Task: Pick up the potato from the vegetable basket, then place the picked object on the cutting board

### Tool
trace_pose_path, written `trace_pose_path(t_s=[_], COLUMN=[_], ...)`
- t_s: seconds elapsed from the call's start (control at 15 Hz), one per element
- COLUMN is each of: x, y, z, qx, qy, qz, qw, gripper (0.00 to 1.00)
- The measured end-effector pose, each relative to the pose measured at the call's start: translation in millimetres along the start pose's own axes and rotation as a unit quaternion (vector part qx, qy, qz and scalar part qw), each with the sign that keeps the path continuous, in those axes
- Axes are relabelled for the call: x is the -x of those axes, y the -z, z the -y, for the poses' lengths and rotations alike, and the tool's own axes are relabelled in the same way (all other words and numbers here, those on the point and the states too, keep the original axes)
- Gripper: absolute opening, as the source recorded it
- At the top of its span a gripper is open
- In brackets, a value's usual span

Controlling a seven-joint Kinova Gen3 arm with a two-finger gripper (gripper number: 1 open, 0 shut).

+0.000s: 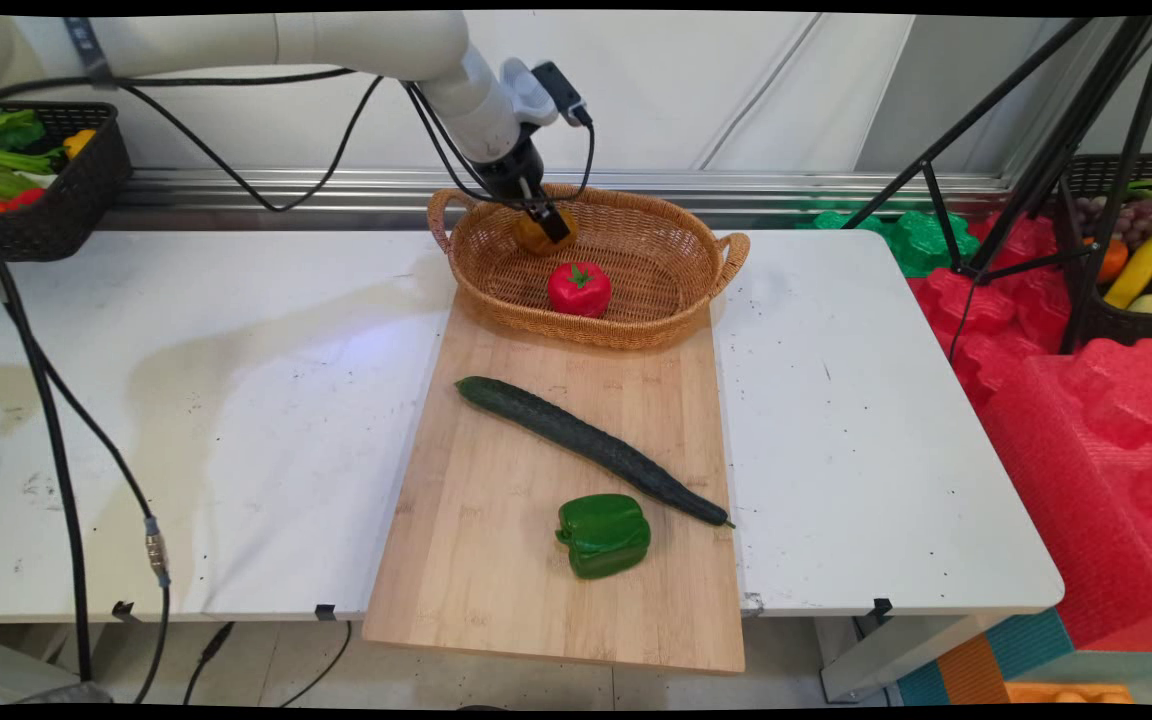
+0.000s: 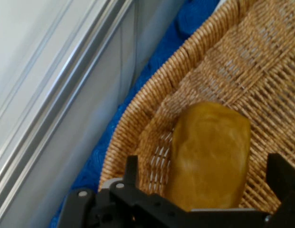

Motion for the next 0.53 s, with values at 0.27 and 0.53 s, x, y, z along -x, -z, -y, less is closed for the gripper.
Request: trace_pose_path(t_s=[0.27,0.53], x=[0.9,4.2], y=[-12.8,-9.2], z=[-2.5,-7.1], qx=[0.006,-0.002], qy=[-0.009,-0.002], qz=[0.008,0.0], qw=[0.9999,1.0], gripper=[0.0,0.0])
